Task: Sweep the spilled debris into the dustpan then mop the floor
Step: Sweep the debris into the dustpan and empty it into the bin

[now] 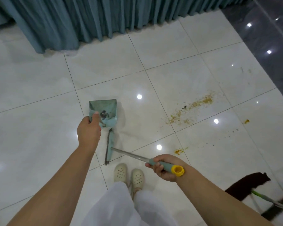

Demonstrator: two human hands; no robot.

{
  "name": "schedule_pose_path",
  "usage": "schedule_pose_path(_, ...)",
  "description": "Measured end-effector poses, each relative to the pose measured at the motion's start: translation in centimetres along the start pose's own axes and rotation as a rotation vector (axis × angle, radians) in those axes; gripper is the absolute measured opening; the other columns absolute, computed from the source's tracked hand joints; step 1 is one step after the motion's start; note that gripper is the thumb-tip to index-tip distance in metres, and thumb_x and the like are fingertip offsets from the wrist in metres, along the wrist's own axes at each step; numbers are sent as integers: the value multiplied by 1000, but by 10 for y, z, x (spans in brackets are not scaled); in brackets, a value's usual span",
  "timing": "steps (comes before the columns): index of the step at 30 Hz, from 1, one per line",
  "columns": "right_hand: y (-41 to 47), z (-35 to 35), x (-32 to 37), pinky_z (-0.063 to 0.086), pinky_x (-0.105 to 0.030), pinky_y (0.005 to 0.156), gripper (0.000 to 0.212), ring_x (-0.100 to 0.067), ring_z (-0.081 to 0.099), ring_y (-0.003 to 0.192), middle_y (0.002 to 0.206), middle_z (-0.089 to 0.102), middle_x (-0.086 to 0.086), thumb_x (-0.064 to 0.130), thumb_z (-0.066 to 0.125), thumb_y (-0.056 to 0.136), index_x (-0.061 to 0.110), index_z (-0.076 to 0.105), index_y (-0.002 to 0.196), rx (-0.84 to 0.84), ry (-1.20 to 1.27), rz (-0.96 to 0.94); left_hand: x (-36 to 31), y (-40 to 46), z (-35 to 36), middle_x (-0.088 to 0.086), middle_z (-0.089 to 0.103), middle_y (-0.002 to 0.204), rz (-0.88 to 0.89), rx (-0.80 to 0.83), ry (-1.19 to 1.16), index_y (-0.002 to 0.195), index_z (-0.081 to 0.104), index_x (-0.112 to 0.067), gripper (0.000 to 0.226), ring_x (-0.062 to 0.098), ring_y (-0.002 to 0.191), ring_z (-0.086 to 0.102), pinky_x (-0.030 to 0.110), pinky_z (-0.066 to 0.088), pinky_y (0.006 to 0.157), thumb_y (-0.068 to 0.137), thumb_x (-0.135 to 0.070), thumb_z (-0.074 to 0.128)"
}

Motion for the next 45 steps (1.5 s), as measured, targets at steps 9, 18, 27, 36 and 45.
schedule_pose_path(9, 29, 13, -23, 42, -15, 30, 15, -9, 48, 33, 65, 58, -12, 6, 48, 93, -7, 54, 96, -71, -307, 95, 12, -13, -20, 3, 49, 59, 24, -80, -7, 74, 50, -11, 39, 17, 47, 43, 27, 38, 47, 89, -48, 52)
schedule_pose_path(18, 13, -65, 9, 39, -15, 29, 13, -9, 48, 32, 81, 53, -12, 5, 47, 94, -6, 52, 91, -89, -406, 22, 38, -78, 1, 4, 49, 61, 6, -202, 14, 71, 49, -13, 40, 17, 48, 43, 28, 39, 48, 87, -50, 50)
schedule_pose_path(27, -54, -165, 97, 40, -14, 29, 16, -9, 48, 31, 79, 52, -12, 6, 46, 94, -7, 53, 88, -199, -510, -115, 36, -141, 57, 4, 44, 56, -19, -200, -82, 66, 44, -13, 42, 18, 44, 38, 25, 32, 43, 86, -49, 53)
schedule_pose_path(36, -87, -217, 175, 39, -13, 27, 15, -8, 45, 27, 67, 46, -9, 7, 42, 97, -6, 50, 95, -327, -469, -243, 36, -147, 88, 2, 43, 57, -64, -138, -159, 71, 50, -13, 36, 14, 43, 36, 18, 31, 36, 85, -47, 54)
schedule_pose_path(45, -96, -161, 200, 40, -13, 29, 15, -7, 46, 32, 69, 52, -9, 6, 42, 96, -6, 52, 98, -188, -404, -249, 2, -99, 112, 2, 45, 56, -78, -87, -205, 72, 53, -12, 37, 13, 40, 36, 18, 30, 36, 84, -47, 54)
Point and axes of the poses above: each hand's wrist, its own y-axis towards the middle knuckle, its own z-axis out of the palm, x = y × z, the point moved 5 cm from there along y, towards the middle knuckle
